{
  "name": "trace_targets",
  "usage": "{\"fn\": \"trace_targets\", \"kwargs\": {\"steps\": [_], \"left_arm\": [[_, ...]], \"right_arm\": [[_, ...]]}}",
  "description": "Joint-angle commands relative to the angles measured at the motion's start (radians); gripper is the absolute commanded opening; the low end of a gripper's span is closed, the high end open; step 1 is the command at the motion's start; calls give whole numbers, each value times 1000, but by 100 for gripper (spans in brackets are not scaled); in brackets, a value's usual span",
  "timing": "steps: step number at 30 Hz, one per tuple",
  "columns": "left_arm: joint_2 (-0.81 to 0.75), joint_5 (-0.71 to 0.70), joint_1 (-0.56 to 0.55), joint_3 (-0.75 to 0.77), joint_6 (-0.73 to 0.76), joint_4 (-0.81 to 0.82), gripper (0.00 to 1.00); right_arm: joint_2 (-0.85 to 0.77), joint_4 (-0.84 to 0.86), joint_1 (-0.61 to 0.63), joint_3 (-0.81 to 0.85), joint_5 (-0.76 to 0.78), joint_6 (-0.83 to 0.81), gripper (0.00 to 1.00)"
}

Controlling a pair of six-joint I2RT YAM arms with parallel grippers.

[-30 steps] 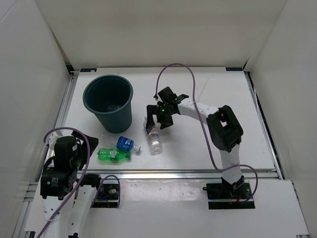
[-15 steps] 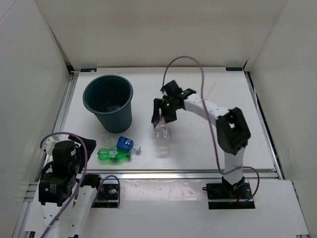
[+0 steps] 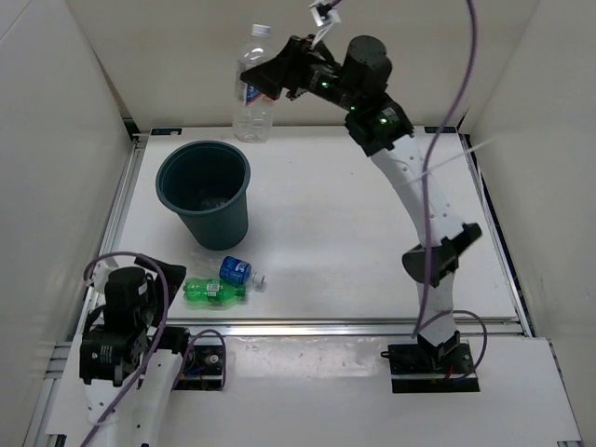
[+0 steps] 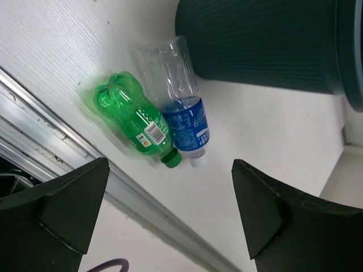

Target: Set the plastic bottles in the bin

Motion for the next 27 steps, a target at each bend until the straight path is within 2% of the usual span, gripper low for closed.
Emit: {"fn": "trace_targets", "kwargs": {"steps": [1, 2, 5, 7, 9, 10, 11, 14, 17, 21, 24, 25, 27], "left_arm": [[114, 80, -4, 73, 102, 47, 100], [138, 89, -4, 90, 142, 47, 100], [216, 121, -4, 130, 217, 47, 100], [252, 150, -4, 142, 244, 47, 100], [279, 194, -4, 129, 287, 83, 100], [290, 224, -4, 129, 287, 83, 100], [299, 234, -4, 120, 287, 97, 100], [289, 247, -4, 69, 223, 146, 100], [200, 235, -4, -20, 135, 206, 100], [86, 235, -4, -184, -35, 226, 100], [14, 270, -4, -340, -148, 290, 100], [-9, 270, -4, -401, -229, 307, 100], [-9, 270, -4, -442, -291, 339, 100]], "right_arm": [[208, 128, 22, 51, -148, 53, 74], [225, 152, 22, 74, -162, 53, 75], [225, 191, 68, 4, -152, -8, 81], [267, 191, 86, 40, -152, -38, 87], [267, 125, 86, 56, -178, -38, 93], [233, 106, 86, 24, -187, -38, 100], [203, 85, 86, -5, -187, -64, 100], [62, -32, 86, -79, -149, -134, 100], [-78, -130, 51, -125, -135, -145, 100], [-269, -194, -12, -345, -161, -136, 100], [-314, -283, -38, -389, -207, -145, 100], [-327, -341, -47, -389, -221, -159, 100], [-337, -383, -47, -389, -221, -171, 100]]}}
